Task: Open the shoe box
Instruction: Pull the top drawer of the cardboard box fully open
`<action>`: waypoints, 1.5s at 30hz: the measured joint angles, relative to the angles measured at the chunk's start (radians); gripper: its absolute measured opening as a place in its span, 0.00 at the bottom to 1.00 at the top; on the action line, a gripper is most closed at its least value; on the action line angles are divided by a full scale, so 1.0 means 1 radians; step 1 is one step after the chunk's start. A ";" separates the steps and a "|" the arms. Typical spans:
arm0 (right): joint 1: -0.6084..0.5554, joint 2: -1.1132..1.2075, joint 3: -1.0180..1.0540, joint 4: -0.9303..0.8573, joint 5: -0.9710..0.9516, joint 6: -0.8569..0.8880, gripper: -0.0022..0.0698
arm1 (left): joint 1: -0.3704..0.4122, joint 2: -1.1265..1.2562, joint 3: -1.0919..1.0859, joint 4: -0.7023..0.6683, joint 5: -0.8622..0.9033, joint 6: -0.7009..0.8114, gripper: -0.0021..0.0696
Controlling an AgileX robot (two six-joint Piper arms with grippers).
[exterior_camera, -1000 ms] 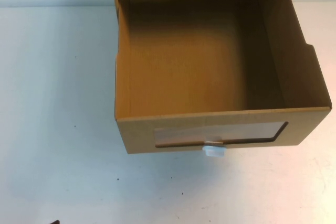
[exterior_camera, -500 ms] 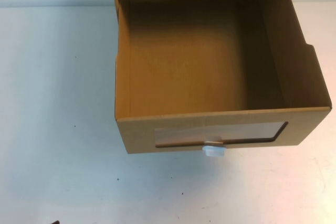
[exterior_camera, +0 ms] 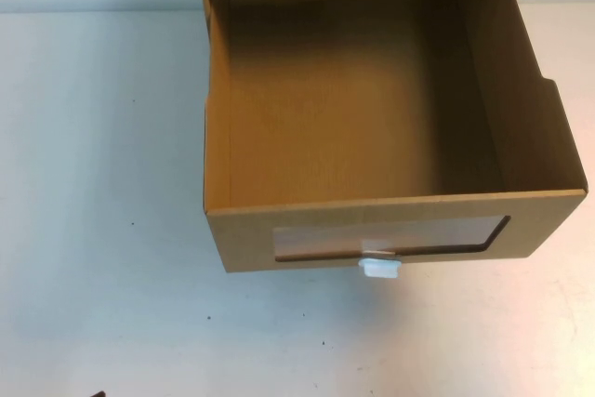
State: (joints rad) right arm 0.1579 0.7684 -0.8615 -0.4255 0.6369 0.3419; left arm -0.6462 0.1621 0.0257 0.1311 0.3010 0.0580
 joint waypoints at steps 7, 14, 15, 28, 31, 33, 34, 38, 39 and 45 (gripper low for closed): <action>-0.179 -0.344 0.469 0.040 -0.341 0.000 0.01 | 0.000 0.000 0.000 0.000 0.000 0.000 0.02; -0.203 -0.633 0.766 0.112 -0.437 0.001 0.01 | 0.000 0.000 0.000 0.000 0.000 0.000 0.02; -0.201 -0.665 0.786 0.116 -0.439 0.001 0.01 | 0.000 0.000 0.000 0.000 0.000 0.000 0.02; -0.070 -0.765 0.826 0.135 -0.435 0.001 0.01 | 0.269 -0.046 0.000 0.000 0.005 0.000 0.02; -0.070 -0.765 0.826 0.140 -0.435 0.001 0.01 | 0.416 -0.110 0.000 0.000 0.009 0.000 0.02; -0.070 -0.765 0.826 0.141 -0.435 0.001 0.01 | 0.498 -0.156 0.000 0.000 0.009 0.000 0.02; -0.070 -0.765 0.826 0.141 -0.435 0.001 0.01 | 0.538 -0.165 0.000 0.000 0.011 0.000 0.02; -0.070 -0.765 0.837 0.265 -0.445 -0.120 0.01 | 0.658 -0.171 0.000 0.000 0.004 0.000 0.02; -0.070 -0.765 0.843 0.325 -0.445 -0.190 0.01 | 0.685 -0.172 0.000 0.000 0.002 0.000 0.02; -0.070 -0.774 0.884 0.455 -0.436 -0.342 0.01 | 0.773 -0.172 0.000 0.000 0.002 0.004 0.02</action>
State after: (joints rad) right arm 0.0880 -0.0055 0.0225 0.0294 0.2011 0.0000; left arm 0.1269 -0.0101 0.0262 0.1311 0.3029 0.0621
